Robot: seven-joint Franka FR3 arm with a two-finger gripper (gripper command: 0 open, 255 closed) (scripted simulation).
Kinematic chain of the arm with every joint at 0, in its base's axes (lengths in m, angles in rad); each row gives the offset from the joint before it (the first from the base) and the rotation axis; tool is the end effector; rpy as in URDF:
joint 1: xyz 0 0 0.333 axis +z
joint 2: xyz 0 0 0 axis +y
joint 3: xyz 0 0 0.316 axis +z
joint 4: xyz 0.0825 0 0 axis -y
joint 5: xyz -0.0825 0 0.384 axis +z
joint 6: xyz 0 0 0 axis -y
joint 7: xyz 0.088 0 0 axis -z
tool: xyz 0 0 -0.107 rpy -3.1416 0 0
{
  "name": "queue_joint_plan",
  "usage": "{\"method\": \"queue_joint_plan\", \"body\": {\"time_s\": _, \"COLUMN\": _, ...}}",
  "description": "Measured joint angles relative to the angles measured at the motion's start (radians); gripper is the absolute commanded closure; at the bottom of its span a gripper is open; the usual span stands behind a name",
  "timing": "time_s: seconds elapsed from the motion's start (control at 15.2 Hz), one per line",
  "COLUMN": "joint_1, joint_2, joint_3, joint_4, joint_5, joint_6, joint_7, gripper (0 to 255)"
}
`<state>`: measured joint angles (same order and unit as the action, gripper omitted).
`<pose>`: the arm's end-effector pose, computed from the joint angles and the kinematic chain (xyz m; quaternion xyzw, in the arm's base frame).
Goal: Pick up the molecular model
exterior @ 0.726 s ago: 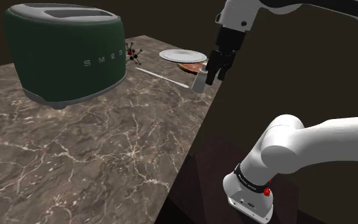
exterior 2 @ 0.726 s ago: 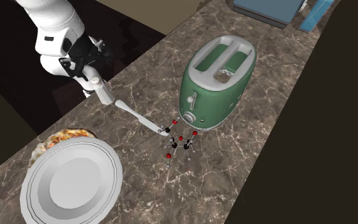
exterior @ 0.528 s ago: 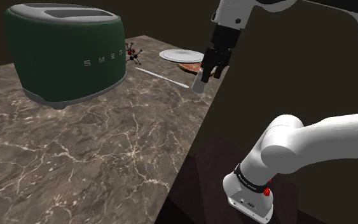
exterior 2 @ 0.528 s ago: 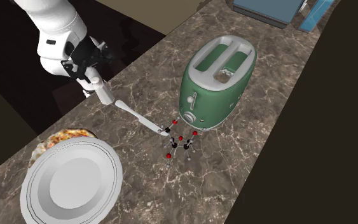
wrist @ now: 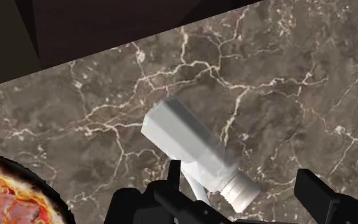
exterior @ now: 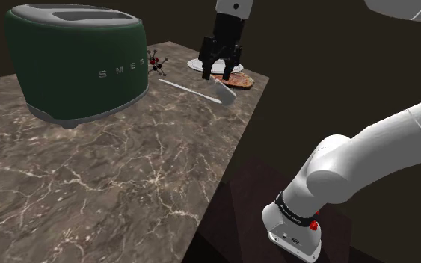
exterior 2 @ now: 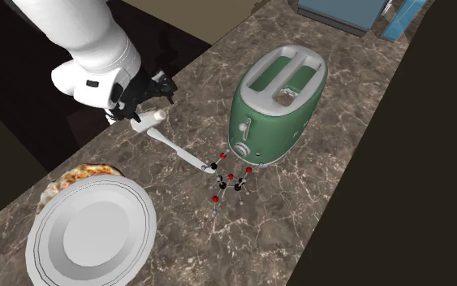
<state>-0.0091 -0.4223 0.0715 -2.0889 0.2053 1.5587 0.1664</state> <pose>0.4100 0.0525 0.5857 -0.9929 0.0599 0.0635 0.0813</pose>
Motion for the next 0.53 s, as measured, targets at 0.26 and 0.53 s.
{"method": "queue_joint_plan", "body": {"time_s": 0.26, "joint_1": -0.004, "joint_2": 0.172, "joint_3": 0.002, "joint_4": 0.161, "joint_5": 0.032, "joint_6": -0.006, "joint_7": 0.050, "gripper": 0}}
{"method": "queue_joint_plan", "body": {"time_s": 0.53, "joint_1": -0.009, "joint_2": 0.346, "joint_3": -0.003, "joint_4": 0.353, "joint_5": 0.063, "joint_6": -0.041, "joint_7": 0.100, "gripper": 0}}
